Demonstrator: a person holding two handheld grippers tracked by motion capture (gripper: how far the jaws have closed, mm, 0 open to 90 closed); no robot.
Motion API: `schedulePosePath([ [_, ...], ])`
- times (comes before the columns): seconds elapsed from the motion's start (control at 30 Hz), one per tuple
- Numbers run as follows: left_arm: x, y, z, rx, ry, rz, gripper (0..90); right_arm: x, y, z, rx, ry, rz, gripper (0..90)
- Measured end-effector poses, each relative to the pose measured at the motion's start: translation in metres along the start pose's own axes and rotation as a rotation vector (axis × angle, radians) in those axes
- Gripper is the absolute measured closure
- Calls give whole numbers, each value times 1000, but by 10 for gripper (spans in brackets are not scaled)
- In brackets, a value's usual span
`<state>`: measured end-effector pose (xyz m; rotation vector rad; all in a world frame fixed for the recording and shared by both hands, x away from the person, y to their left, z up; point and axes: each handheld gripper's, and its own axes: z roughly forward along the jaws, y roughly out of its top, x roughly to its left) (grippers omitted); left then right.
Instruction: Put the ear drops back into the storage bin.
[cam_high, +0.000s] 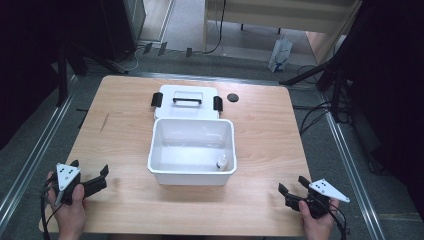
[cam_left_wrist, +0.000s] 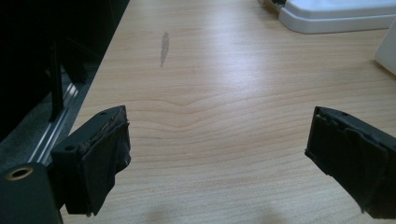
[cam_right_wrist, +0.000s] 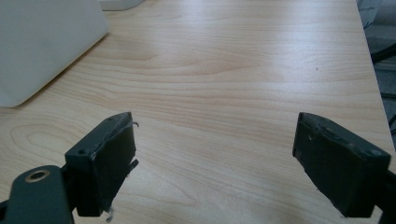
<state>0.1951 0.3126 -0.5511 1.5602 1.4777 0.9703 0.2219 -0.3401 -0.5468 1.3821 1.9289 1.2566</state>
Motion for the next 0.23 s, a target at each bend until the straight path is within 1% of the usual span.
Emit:
schedulePosePath([
  [0.07,-1,-1,-1,-5,19,0,69,0,0,0,10,-1,4,129],
  [0.13,-1,-1,-3,-10,38,4,69,1,0,0,6,-25,2,130],
  [0.23,-2,-2,-4,-13,50,5,69,2,0,2,18,-35,-8,129],
])
